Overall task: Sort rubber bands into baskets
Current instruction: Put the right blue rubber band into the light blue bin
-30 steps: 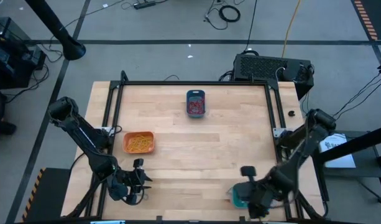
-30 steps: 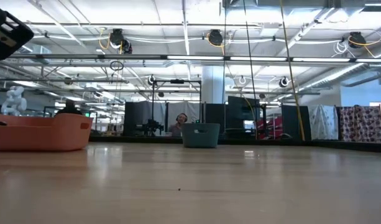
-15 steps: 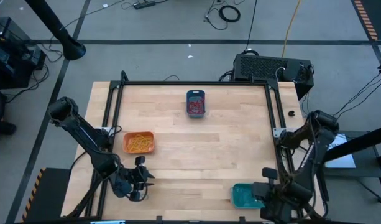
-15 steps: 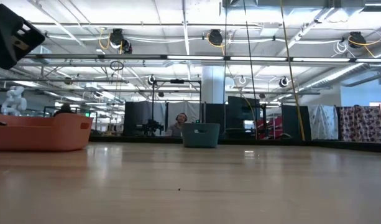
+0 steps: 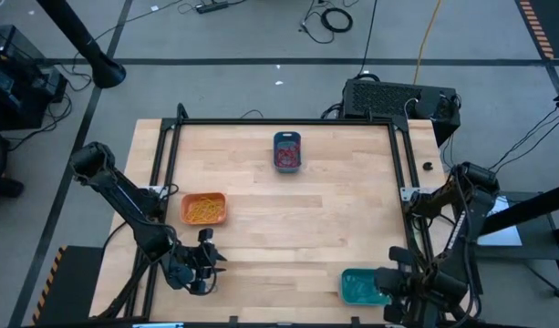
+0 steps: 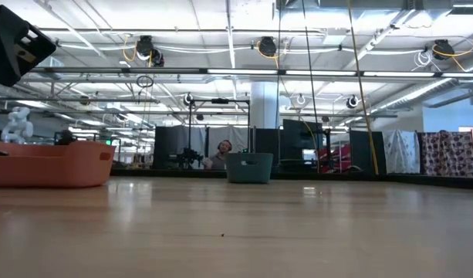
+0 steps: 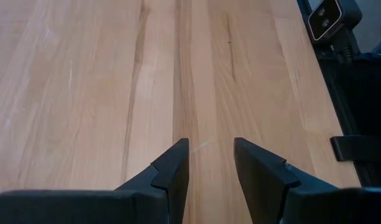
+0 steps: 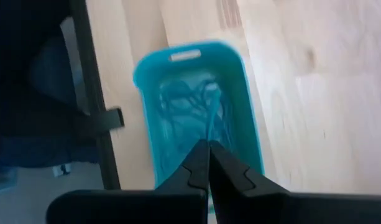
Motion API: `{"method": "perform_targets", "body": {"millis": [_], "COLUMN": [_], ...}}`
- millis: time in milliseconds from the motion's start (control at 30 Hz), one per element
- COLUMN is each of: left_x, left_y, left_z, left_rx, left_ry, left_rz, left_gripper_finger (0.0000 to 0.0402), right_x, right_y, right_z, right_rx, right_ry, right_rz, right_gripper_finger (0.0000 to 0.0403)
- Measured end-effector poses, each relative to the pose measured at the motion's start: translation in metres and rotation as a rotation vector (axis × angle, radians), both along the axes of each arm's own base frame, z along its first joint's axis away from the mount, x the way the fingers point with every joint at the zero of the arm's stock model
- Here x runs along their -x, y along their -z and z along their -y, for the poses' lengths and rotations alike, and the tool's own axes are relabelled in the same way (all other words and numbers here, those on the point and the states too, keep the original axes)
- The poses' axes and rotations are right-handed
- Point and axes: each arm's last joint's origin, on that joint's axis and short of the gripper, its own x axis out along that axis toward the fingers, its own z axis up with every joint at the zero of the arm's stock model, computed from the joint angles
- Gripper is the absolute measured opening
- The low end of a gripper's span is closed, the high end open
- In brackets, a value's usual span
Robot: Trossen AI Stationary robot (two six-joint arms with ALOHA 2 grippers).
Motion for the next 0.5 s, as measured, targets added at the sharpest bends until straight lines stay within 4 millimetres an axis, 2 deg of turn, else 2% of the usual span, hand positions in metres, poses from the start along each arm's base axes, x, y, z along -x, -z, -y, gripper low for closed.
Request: {"method": "perform_targets", "body": {"millis": [167,500], "left_x": [0.0,0.0], "left_y": [0.0,-0.0001], "left_z": [0.0,0.0001], "left_rx": [0.001,0.002], "left_ry": [0.0,0.0], "left_rz": [-0.001,-0.001], "left_gripper_finger": [0.0134,0.0134], "right_x": [-0.0038,-0.0055], "right_y": [-0.0008,0.0017], "right_z": [-0.0027,-0.0032], "right_rx": [0.02,0.063], "right_ry": [-0.049,-0.054], "right_rz": [0.076,0.111], "right_gripper_finger": [0.0,0.0]}}
